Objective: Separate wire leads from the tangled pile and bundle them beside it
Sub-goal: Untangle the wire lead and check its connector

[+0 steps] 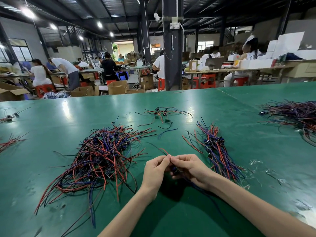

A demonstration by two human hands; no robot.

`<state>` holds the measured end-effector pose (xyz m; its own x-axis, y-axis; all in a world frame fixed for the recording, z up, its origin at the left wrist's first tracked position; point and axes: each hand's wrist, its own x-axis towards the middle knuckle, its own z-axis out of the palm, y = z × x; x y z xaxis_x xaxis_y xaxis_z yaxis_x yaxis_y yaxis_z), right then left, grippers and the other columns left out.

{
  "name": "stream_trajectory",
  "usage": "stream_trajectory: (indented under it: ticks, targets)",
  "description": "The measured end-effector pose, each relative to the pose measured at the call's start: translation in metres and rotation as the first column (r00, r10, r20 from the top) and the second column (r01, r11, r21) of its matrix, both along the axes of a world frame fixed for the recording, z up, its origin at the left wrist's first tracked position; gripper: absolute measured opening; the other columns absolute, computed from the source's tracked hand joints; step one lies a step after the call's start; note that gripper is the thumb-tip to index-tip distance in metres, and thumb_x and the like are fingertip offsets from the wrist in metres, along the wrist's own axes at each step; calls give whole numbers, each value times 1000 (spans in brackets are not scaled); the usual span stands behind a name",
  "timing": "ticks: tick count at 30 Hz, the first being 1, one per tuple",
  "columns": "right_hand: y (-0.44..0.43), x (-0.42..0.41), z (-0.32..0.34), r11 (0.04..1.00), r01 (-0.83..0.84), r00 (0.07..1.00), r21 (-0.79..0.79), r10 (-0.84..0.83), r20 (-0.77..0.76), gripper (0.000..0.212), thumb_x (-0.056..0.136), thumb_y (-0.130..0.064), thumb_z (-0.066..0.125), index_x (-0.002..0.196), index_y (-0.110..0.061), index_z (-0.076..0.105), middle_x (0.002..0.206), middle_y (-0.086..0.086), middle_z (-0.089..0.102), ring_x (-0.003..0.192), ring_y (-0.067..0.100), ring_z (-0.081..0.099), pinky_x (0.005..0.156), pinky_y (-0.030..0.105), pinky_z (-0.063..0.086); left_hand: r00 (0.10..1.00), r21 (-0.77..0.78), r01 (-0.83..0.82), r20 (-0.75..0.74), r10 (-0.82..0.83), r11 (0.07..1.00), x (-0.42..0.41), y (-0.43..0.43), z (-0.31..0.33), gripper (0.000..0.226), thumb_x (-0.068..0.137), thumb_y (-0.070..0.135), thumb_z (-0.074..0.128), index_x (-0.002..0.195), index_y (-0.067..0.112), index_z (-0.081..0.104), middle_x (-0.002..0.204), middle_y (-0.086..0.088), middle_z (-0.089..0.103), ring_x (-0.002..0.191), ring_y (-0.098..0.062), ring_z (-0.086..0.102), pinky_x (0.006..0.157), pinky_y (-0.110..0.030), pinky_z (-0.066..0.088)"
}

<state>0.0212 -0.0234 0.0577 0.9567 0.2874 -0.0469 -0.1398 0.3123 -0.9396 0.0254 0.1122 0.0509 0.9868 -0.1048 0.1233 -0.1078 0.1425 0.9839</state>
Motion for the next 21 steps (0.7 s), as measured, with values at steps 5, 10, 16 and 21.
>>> stream_trajectory:
  ticks: [5, 10, 16, 21]
  targets:
    - [1, -2, -1, 1000, 17, 1000, 5, -17, 6, 23, 79, -13, 63, 86, 9, 66, 75, 17, 67, 63, 19, 65, 54, 27, 54, 1000, -12, 18, 25, -18, 1000, 7, 6, 0, 11, 85, 8, 66, 78, 4, 73, 72, -8, 69, 69, -15, 59, 67, -21, 49]
    - [1, -1, 0, 1000, 22, 1000, 2, -22, -20, 18, 76, -8, 64, 84, 8, 67, 77, 18, 68, 67, 21, 67, 59, 31, 56, 999, -42, 27, -15, -28, 999, 9, 7, -1, 9, 82, 10, 70, 75, 6, 73, 70, -8, 67, 68, -18, 58, 68, -25, 49]
    - [0, -1, 2, 1000, 26, 999, -11, -27, -30, 14, 73, -7, 64, 79, 5, 67, 76, 18, 68, 65, 20, 66, 56, 29, 54, 998, -121, 32, -57, -39, 992, 7, 6, 3, 7, 83, 9, 69, 78, 6, 73, 69, -6, 67, 63, -14, 58, 61, -19, 50]
    - [0, -2, 5, 999, 29, 999, -29, -29, -29, 18, 83, 4, 56, 72, 2, 69, 70, 16, 67, 60, 19, 65, 52, 29, 54, 999, -86, 2, -44, -6, 996, 5, 7, 3, 9, 85, 7, 67, 80, 9, 75, 70, -2, 70, 65, -12, 61, 66, -21, 51]
